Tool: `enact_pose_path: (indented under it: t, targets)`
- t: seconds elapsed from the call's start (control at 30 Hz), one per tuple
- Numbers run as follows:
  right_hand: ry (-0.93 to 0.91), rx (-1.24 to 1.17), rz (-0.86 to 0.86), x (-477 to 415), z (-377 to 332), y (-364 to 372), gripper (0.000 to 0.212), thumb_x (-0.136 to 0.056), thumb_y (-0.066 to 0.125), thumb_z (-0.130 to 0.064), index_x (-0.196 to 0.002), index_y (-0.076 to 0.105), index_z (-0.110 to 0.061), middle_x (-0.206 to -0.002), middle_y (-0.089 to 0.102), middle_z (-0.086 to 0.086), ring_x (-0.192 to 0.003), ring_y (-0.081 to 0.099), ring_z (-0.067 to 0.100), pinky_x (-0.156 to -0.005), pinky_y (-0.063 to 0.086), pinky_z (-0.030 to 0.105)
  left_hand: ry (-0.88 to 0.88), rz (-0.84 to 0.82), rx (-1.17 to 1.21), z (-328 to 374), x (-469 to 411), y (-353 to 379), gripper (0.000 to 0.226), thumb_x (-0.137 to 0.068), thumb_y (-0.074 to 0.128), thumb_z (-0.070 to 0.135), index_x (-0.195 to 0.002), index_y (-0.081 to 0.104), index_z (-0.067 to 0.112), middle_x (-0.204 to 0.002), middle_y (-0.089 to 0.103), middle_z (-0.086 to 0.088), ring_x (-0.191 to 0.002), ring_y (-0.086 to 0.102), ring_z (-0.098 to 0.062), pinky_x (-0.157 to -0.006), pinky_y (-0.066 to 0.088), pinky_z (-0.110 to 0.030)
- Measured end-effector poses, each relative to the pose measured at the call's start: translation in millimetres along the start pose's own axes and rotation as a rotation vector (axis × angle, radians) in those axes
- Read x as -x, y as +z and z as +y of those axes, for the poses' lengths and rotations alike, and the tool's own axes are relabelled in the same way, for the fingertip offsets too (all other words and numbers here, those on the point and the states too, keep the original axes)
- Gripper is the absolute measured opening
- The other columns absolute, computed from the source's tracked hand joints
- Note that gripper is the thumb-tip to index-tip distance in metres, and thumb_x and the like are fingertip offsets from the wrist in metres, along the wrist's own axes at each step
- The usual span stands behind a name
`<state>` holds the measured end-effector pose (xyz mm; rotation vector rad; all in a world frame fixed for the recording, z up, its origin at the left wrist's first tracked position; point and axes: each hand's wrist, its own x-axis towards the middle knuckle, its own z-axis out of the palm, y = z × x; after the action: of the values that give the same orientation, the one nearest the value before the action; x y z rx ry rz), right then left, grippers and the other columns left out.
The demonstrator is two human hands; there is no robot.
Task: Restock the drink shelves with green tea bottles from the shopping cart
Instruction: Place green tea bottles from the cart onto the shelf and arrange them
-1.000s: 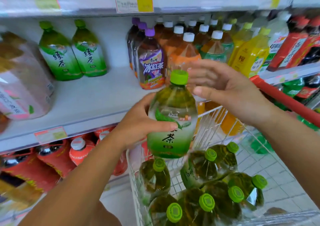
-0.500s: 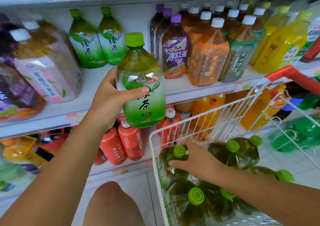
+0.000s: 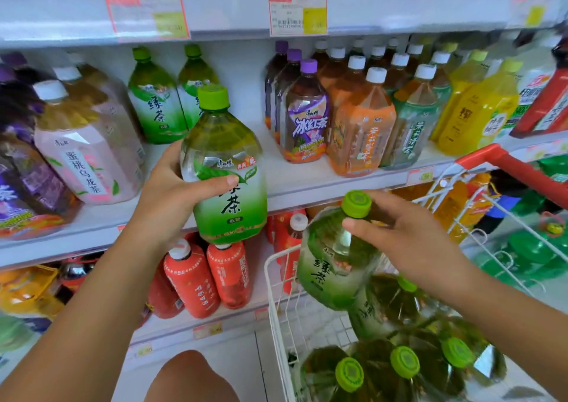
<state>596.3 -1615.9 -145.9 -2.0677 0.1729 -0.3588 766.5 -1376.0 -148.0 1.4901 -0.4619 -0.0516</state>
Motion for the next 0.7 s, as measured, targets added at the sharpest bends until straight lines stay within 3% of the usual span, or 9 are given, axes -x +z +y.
enact_pose_path:
  t: [0.1, 0.2, 0.23, 0.33, 0.37, 0.57, 0.7]
  targets:
    - [-0.124, 0.021, 0.009, -15, -43, -23, 0.021, -0.08, 0.068, -0.029, -0.101, 0.069, -0.035, -0.097, 0.072, -0.019, -0.091, 0.064, -0.005, -0.081, 0.047, 0.01, 0.008, 0.002, 0.004, 4, -5, -6, 0.084, -0.045, 0.086, 0.027, -0.124, 0.06, 0.015, -0.114, 0.072, -0.004, -0.103, 0.07, -0.02, -0.078, 0.057, -0.029]
    - [-0.252, -0.003, -0.008, -35, -78, -35, 0.025, -0.081, 0.062, -0.027, -0.105, 0.068, -0.025, -0.099, 0.073, -0.009, -0.091, 0.066, 0.0, -0.075, 0.046, 0.007, 0.024, 0.032, 0.005, 13, -13, -15, 0.074, -0.045, 0.088, 0.018, -0.114, 0.063, 0.024, -0.108, 0.074, 0.003, -0.1, 0.07, -0.015, -0.074, 0.057, -0.023]
    - [-0.282, -0.004, -0.017, -45, -86, -34, 0.024, -0.084, 0.062, -0.024, -0.108, 0.067, -0.023, -0.099, 0.073, -0.007, -0.092, 0.066, 0.003, -0.076, 0.048, 0.01, 0.034, 0.045, -0.012, 16, -16, -18, 0.068, -0.048, 0.088, 0.013, -0.11, 0.063, 0.029, -0.106, 0.074, 0.006, -0.099, 0.07, -0.013, -0.074, 0.057, -0.022]
    - [-0.351, 0.054, -0.023, -82, -98, -19, 0.024, -0.09, 0.064, -0.025, -0.114, 0.063, -0.023, -0.103, 0.071, -0.002, -0.098, 0.066, 0.018, -0.087, 0.054, 0.043, 0.059, 0.102, -0.041, 25, -28, -29, 0.071, -0.048, 0.088, 0.005, -0.106, 0.059, 0.034, -0.098, 0.073, 0.018, -0.094, 0.069, -0.003, -0.076, 0.056, -0.021]
    - [-0.377, 0.073, -0.016, -96, -100, -10, 0.026, -0.089, 0.064, -0.026, -0.115, 0.062, -0.021, -0.104, 0.07, -0.001, -0.099, 0.066, 0.018, -0.091, 0.052, 0.047, 0.065, 0.122, -0.044, 24, -34, -33, 0.071, -0.049, 0.088, 0.004, -0.107, 0.058, 0.033, -0.098, 0.073, 0.018, -0.094, 0.069, -0.002, -0.078, 0.056, -0.024]
    - [-0.411, 0.16, -0.054, -177, -90, 43, 0.025, -0.09, 0.064, -0.014, -0.114, 0.059, -0.012, -0.109, 0.065, 0.003, -0.103, 0.061, 0.02, -0.097, 0.046, 0.044, 0.06, 0.196, -0.136, 0, -61, -54, 0.074, -0.062, 0.088, 0.002, -0.121, 0.053, 0.03, -0.115, 0.067, 0.014, -0.106, 0.063, -0.001, -0.099, 0.049, -0.032]
    - [-0.348, 0.108, -0.126, -215, -78, 68, 0.023, -0.089, 0.064, -0.012, -0.112, 0.06, -0.014, -0.115, 0.066, 0.011, -0.111, 0.061, 0.026, -0.101, 0.044, 0.046, 0.007, 0.18, -0.127, -22, -76, -65, 0.071, -0.061, 0.09, 0.004, -0.115, 0.054, 0.035, -0.109, 0.069, 0.016, -0.101, 0.064, 0.002, -0.094, 0.049, -0.027]
